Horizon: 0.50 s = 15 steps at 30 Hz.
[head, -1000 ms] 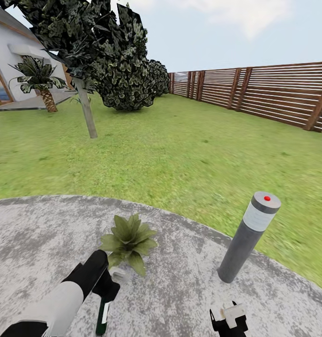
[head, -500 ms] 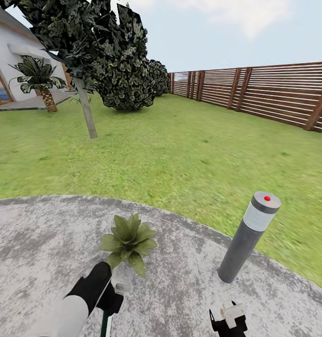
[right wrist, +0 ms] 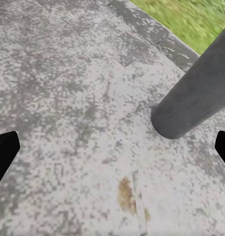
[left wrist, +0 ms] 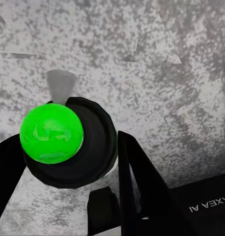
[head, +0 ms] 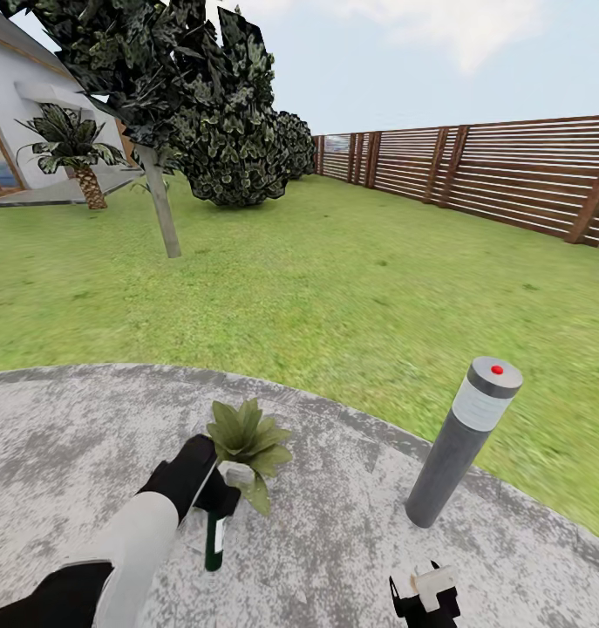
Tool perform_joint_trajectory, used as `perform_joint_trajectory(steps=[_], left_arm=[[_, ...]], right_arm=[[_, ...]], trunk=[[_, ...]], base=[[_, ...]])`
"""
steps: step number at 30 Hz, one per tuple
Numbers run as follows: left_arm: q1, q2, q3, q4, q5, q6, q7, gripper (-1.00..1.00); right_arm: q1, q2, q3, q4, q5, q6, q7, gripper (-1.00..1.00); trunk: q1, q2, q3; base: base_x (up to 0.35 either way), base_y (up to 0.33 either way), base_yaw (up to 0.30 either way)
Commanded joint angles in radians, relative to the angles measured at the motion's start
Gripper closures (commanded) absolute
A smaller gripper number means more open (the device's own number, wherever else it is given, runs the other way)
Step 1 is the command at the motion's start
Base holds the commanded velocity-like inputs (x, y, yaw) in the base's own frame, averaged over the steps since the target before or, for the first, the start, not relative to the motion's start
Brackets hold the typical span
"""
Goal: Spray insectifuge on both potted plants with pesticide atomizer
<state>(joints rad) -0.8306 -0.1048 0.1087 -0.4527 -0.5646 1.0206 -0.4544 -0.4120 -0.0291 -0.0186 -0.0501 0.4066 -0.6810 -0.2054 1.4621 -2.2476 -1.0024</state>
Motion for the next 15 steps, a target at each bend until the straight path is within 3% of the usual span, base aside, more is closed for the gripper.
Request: perform_joint_trajectory(steps=[1,5,7,15], left_arm=[[-0.022,-0.001,0.008,0.014,-0.011,0.006,-0.010,1.00],[-0.118,0.000,0.007,0.151,-0.011,0.007,-0.041,1.00],[-0.140,-0.001,0.006,0.186,-0.012,0.007,-0.044,1.00],[-0.134,0.008,-0.008,0.248,-0.020,0.005,-0.047,1.00]], right_arm=[[-0.001,0.000,-0.002,0.001,0.011,-0.002,-0.008,-1.00],[-0.001,0.001,-0.001,0.001,0.011,-0.002,-0.008,-1.00],[-0.001,0.002,-0.001,0.001,0.011,-0.002,-0.008,-1.00],[-0.001,0.002,-0.001,0.001,0.011,-0.002,-0.008,-1.00]], trunk=[[0.000,0.000,-0.001],[0.000,0.000,-0.001],[0.000,0.000,-0.001],[0.000,0.000,-0.001]], base=[[0.000,0.000,0.000],[0.000,0.000,0.000],[0.000,0.000,0.000],[0.000,0.000,0.000]])
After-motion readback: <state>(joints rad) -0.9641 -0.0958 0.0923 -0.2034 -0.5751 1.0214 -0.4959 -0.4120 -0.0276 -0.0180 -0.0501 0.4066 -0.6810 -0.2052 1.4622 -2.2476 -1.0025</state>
